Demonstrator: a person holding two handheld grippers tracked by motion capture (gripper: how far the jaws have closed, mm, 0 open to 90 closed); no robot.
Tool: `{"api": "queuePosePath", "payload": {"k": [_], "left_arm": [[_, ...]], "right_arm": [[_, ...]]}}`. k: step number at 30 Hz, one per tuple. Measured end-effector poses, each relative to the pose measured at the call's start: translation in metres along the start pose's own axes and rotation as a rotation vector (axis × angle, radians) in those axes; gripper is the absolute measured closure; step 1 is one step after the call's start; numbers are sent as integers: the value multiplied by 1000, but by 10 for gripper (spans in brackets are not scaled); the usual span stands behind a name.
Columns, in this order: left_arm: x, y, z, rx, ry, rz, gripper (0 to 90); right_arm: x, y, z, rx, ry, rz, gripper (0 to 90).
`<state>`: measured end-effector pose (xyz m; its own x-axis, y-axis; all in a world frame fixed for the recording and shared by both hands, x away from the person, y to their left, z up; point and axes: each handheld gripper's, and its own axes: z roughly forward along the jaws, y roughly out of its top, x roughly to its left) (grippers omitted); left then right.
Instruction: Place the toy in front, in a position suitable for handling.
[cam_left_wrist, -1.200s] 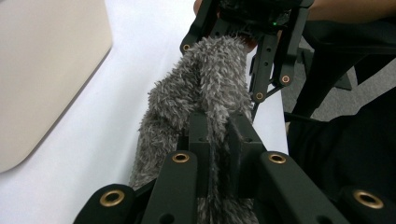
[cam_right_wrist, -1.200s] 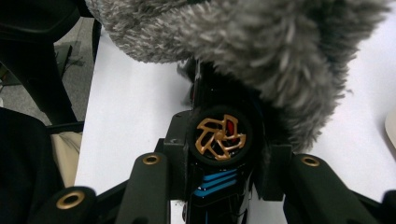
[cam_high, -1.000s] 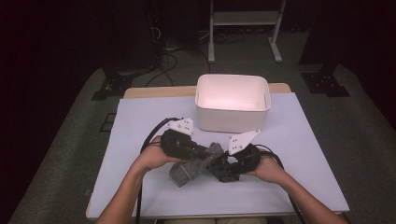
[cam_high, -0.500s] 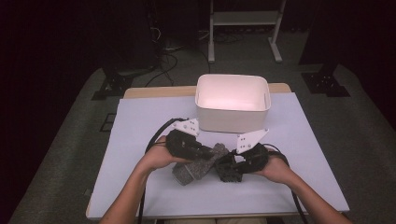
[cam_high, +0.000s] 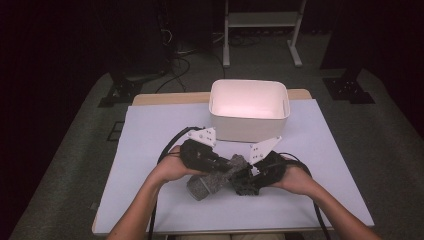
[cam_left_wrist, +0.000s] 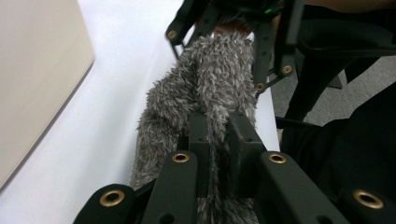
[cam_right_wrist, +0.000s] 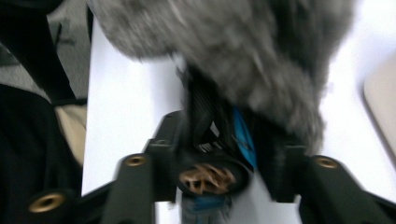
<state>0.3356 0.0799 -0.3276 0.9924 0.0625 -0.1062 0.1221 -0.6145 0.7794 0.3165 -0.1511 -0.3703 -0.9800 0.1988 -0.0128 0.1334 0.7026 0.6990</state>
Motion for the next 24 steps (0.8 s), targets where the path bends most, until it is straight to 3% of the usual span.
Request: {"api": "queuePosePath", "payload": {"k": [4,12,15,18,21,22,24], "left_arm": [[1,3,2,-4,1,1,821],[2,-3,-5,-6,31,-9,820],[2,-7,-7,-5,23,-17,820],[2,-6,-3,-15,14,-16,820],[0,-2,-1,-16,6,-1,820],[-1,-2,0,-19,5,-1,820],[-1,-2,0,-18,5,-3,820]], "right_arm": [[-1,-9,3,25,16,14,554],[0,-5,6,-27,3,-6,572],[0,-2,9,-22,7,0,571],[1,1,8,26,9,-8,547],[1,-4,11,123,-3,-12,456],[1,-8,13,136,-6,-12,457],[-1,-16,15,120,19,20,545]]}}
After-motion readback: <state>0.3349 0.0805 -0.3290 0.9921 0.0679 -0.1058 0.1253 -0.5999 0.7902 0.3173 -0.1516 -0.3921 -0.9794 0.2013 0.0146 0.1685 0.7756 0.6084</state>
